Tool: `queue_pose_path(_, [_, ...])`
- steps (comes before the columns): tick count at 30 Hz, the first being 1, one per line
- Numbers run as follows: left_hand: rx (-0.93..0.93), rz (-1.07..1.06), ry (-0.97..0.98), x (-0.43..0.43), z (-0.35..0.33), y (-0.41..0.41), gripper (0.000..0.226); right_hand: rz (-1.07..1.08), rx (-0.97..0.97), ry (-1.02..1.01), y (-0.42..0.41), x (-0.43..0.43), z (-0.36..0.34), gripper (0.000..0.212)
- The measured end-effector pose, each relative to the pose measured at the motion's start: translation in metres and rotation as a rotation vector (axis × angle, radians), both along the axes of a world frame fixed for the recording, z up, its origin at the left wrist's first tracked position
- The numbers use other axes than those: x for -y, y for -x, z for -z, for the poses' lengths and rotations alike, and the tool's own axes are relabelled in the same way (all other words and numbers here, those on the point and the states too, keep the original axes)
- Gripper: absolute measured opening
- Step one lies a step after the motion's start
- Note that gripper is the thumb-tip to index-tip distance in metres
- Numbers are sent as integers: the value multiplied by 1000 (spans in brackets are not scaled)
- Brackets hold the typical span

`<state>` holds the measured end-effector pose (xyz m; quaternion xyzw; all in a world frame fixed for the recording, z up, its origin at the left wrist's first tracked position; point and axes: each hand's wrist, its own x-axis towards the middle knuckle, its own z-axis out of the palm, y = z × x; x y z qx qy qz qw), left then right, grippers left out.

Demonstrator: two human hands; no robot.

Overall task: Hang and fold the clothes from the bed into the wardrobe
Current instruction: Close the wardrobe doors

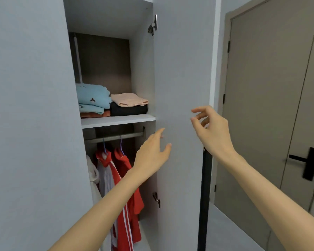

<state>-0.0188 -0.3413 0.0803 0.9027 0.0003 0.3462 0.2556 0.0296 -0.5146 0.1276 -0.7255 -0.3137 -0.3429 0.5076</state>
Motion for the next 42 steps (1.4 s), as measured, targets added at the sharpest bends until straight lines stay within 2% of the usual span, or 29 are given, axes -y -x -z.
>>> queue_pose_path(4, [-83,39,-19,47,11,-43,76,72,1,-29,-29,37,5,7])
queue_pose_path(7, [-129,84,-7,77,19,-70,93,81,-43,-12,-54,55,9,15])
queue_pose_path(11, [-160,30,-19,104,31,-96,114,-33,-111,107,-83,65,12,30])
queue_pose_path(14, [-115,-60,-6,111,39,-107,118,-162,-118,113,-93,67,13,29])
queue_pose_path(20, [-15,-146,8,114,50,-105,110,-329,-82,32,-102,65,11,18])
queue_pose_path(24, [31,-214,-20,98,52,-89,106,-424,-75,3,-100,48,17,24])
queue_pose_path(27, [77,-177,6,80,53,-70,100,-554,-84,-63,-94,25,21,29])
queue_pose_path(31, [157,-180,-17,46,62,-42,82,-730,-84,-98,-82,-15,28,34])
queue_pose_path(38, [230,-244,111,-37,79,-4,34,-710,124,57,-73,-96,34,32])
queue_pose_path(42, [251,-335,186,-92,85,12,45,-601,306,250,-71,-151,37,43])
